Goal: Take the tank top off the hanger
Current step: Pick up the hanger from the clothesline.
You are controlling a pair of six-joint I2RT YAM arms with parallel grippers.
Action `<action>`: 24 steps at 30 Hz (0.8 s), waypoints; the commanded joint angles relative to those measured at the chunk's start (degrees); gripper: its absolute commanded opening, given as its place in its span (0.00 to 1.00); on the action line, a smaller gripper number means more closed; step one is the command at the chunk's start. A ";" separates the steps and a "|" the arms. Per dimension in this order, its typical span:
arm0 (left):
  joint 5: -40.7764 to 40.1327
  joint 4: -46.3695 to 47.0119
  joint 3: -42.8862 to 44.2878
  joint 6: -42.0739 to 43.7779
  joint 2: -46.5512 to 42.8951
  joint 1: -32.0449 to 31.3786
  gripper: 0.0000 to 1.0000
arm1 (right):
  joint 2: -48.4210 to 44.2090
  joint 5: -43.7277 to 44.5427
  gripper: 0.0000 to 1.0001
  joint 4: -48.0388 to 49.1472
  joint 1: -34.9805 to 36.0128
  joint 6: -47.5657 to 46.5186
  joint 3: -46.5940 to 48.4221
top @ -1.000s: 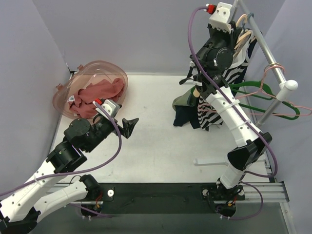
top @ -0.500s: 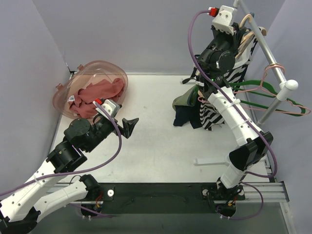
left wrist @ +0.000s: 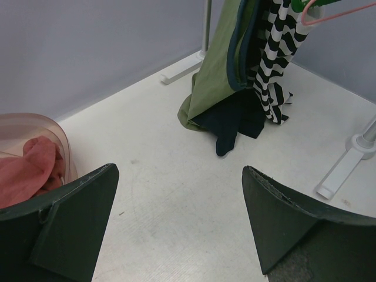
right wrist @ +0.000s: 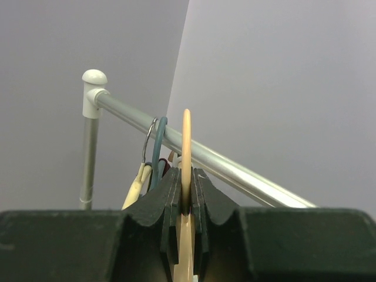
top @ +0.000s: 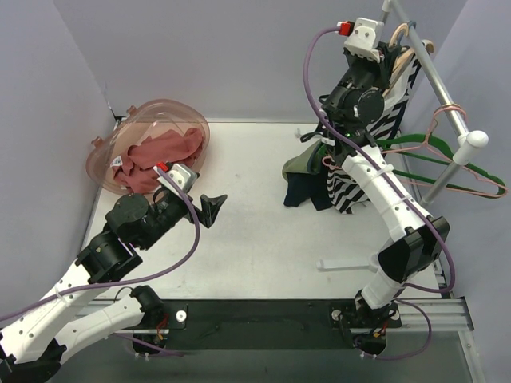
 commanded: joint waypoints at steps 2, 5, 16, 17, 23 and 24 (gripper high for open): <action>0.65 0.61 1.98 -0.18 -0.52 -0.13 0.97 | -2.13 -5.58 0.00 10.41 -0.96 0.02 1.17; 0.65 0.43 1.89 -0.18 -0.87 -0.22 0.97 | -0.29 -5.84 0.00 13.40 -1.05 -2.27 2.23; 0.21 0.08 1.80 0.08 -0.78 -0.13 0.97 | 4.37 -7.42 0.00 17.36 -1.31 -4.73 6.45; 0.21 0.08 1.89 0.17 -0.87 -0.13 0.97 | 4.46 -7.43 0.00 17.62 -1.31 -5.34 6.19; -0.14 -0.27 2.24 0.87 -0.96 -0.13 0.97 | 3.41 -10.41 0.00 19.47 -1.66 -6.40 3.90; -0.14 -0.36 2.33 0.87 -0.78 -0.22 0.97 | 3.50 -11.02 0.00 19.47 -1.84 -6.40 3.99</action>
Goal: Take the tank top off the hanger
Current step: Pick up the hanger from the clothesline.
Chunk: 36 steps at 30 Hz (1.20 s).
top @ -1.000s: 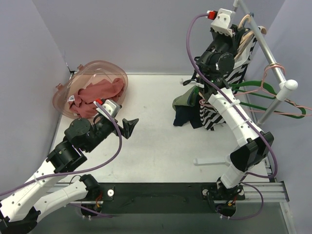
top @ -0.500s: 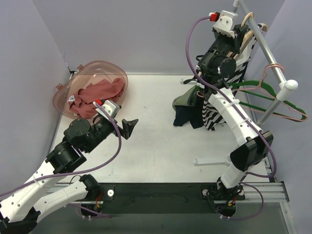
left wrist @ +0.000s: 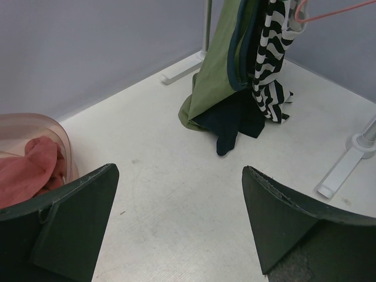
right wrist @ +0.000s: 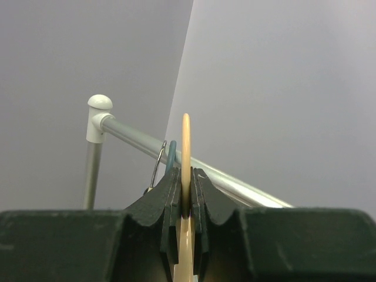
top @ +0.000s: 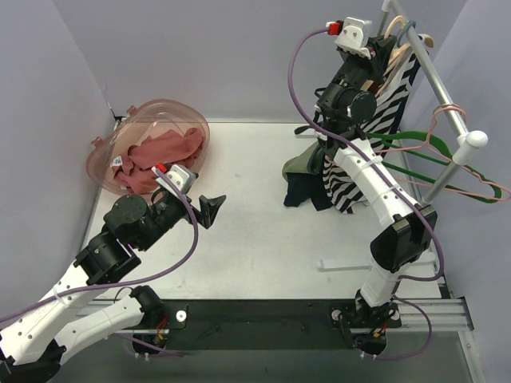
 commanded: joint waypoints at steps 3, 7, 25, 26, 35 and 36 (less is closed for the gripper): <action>0.05 -0.45 2.77 0.91 -0.10 -0.22 0.97 | -1.48 -7.63 0.00 11.30 -1.16 -1.24 1.28; -0.12 -1.42 3.65 1.35 -0.19 -0.22 0.97 | -1.83 -9.30 0.00 13.41 -2.39 -1.60 -1.44; 0.41 -1.33 4.70 1.44 1.92 -0.13 0.97 | -0.25 -10.70 0.00 15.17 -7.05 1.48 -1.18; 0.32 -1.24 4.70 1.44 2.01 -0.22 0.97 | 0.01 -10.70 0.00 15.26 -7.23 1.48 -0.40; 0.23 -1.33 4.53 1.97 2.62 -0.22 0.97 | 4.32 -11.85 0.00 16.48 -8.11 2.88 5.49; 0.23 -1.24 4.44 1.88 2.71 -0.13 0.97 | 4.93 -11.41 0.00 16.92 -8.37 2.88 6.20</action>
